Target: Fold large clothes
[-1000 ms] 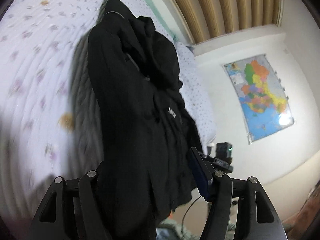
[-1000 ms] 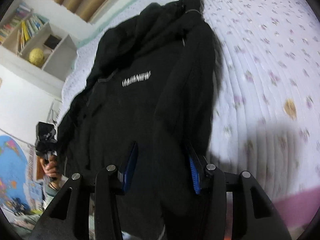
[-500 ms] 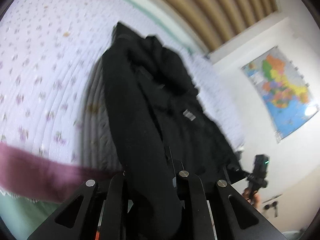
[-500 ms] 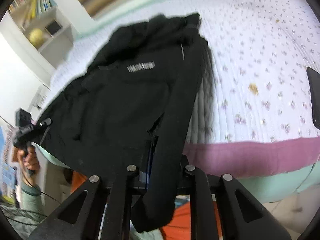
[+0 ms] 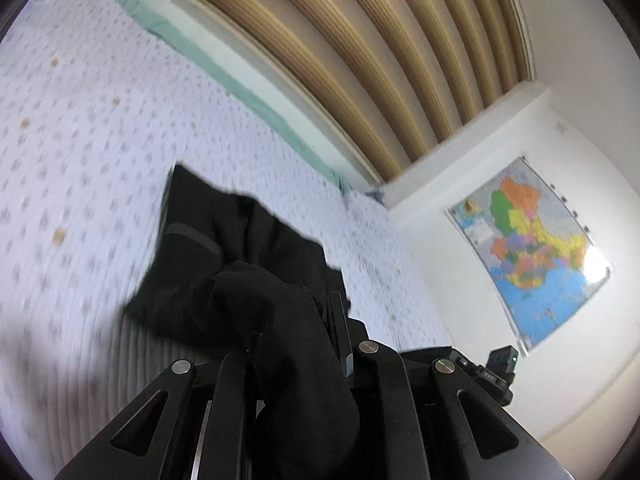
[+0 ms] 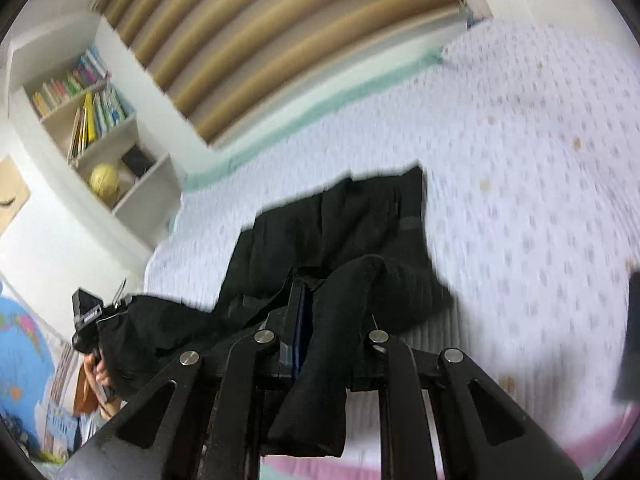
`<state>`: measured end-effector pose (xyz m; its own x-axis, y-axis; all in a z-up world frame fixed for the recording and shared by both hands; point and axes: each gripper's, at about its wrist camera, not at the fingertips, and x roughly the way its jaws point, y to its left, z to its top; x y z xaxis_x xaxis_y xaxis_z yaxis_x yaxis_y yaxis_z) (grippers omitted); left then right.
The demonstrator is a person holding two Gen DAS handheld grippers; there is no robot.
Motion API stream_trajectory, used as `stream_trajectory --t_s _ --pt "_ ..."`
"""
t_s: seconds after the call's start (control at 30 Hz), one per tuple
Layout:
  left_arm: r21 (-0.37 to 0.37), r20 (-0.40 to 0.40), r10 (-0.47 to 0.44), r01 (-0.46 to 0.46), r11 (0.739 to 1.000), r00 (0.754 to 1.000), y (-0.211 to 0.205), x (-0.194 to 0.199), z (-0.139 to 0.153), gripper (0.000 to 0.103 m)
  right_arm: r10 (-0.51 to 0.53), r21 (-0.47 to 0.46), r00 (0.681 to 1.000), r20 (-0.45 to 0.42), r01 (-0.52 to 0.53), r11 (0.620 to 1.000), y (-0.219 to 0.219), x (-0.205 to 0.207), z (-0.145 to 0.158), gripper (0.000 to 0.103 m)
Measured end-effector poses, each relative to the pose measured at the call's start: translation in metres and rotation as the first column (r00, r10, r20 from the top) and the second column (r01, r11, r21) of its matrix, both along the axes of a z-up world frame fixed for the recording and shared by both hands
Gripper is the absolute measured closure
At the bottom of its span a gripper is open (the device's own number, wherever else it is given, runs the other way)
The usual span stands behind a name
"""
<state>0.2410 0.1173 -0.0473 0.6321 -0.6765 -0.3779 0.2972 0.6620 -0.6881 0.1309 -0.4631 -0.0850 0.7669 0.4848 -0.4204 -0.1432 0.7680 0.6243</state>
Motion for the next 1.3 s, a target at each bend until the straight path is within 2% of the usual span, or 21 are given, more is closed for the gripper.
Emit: stream_trajectory --t_s 0.1,0.2,0.3,0.43,0.53,0.57,0.6,0.7,0.77,0.83,0.93,1.03,1.13,1.17,1.2,1.23,1.3 --pt "0.022 0.014 0.038 -0.039 0.999 0.999 -0.01 0.043 0.012 0.088 -0.069 0.022 0.998 0.012 0.069 0.997 -0.012 0.049 0.011 0.084" --pt "0.106 0.043 0.089 -0.093 0.99 0.995 -0.026 0.083 0.013 0.085 -0.142 0.045 0.99 -0.004 0.142 0.989 -0.028 0.106 0.006 0.084" --pt "0.199 0.041 0.143 -0.148 0.969 0.989 -0.04 0.12 -0.002 0.083 -0.191 -0.004 0.98 -0.053 0.191 0.982 -0.03 0.157 -0.009 0.084" --pt "0.269 -0.012 0.199 -0.188 0.945 0.98 -0.047 0.167 -0.042 0.082 -0.234 -0.101 0.963 -0.136 0.221 0.97 -0.022 0.212 -0.047 0.084" --pt "0.339 -0.101 0.222 -0.176 0.924 0.97 -0.051 0.201 -0.089 0.08 -0.233 -0.161 0.949 -0.212 0.201 0.966 -0.01 0.248 -0.086 0.084" --pt "0.347 -0.169 0.22 -0.151 0.926 0.961 -0.052 0.214 -0.113 0.079 -0.234 -0.186 0.943 -0.236 0.192 0.964 -0.005 0.258 -0.097 0.084" --pt "0.331 -0.202 0.221 -0.146 0.932 0.954 -0.05 0.222 -0.13 0.079 -0.229 -0.228 0.934 -0.275 0.168 0.959 0.004 0.273 -0.115 0.084" --pt "0.299 -0.18 0.218 -0.158 0.941 0.959 -0.046 0.227 -0.144 0.079 -0.242 -0.337 0.923 -0.3 0.135 0.932 0.026 0.292 -0.15 0.084" --pt "0.333 -0.16 0.205 -0.143 0.932 0.966 -0.05 0.225 -0.139 0.079 -0.248 -0.351 0.926 -0.284 0.14 0.926 0.028 0.292 -0.153 0.084" --pt "0.36 -0.137 0.187 -0.127 0.924 0.973 -0.053 0.221 -0.133 0.079 -0.231 -0.308 0.93 -0.287 0.139 0.941 0.021 0.289 -0.155 0.084" --pt "0.394 -0.106 0.136 -0.084 0.915 0.985 -0.054 0.206 -0.113 0.075 -0.179 -0.232 0.943 -0.28 0.114 0.966 0.008 0.277 -0.149 0.076" --pt "0.399 -0.05 -0.014 0.033 0.916 0.999 -0.046 0.171 -0.086 0.061 -0.093 -0.149 0.962 -0.258 0.055 0.987 -0.009 0.253 -0.134 0.067" --pt "0.397 0.007 -0.159 0.143 0.907 0.987 -0.03 0.129 -0.067 0.053 -0.011 -0.104 0.983 -0.185 -0.008 0.995 -0.024 0.216 -0.112 0.055" --pt "0.394 0.021 -0.17 0.148 0.907 0.985 -0.023 0.12 -0.063 0.047 0.0 -0.109 0.987 -0.163 -0.018 0.994 -0.029 0.205 -0.106 0.046" --pt "0.38 0.039 -0.172 0.145 0.914 0.984 -0.013 0.111 -0.059 0.046 0.005 -0.124 0.991 -0.137 -0.022 0.992 -0.034 0.19 -0.1 0.041" --pt "0.367 0.056 -0.156 0.125 0.922 0.986 -0.004 0.106 -0.055 0.044 0.002 -0.141 0.993 -0.122 -0.019 0.99 -0.035 0.181 -0.095 0.032" --pt "0.353 0.074 -0.085 0.054 0.934 0.994 0.011 0.106 -0.05 0.043 -0.009 -0.193 0.995 -0.097 -0.01 0.981 -0.033 0.171 -0.088 0.025"
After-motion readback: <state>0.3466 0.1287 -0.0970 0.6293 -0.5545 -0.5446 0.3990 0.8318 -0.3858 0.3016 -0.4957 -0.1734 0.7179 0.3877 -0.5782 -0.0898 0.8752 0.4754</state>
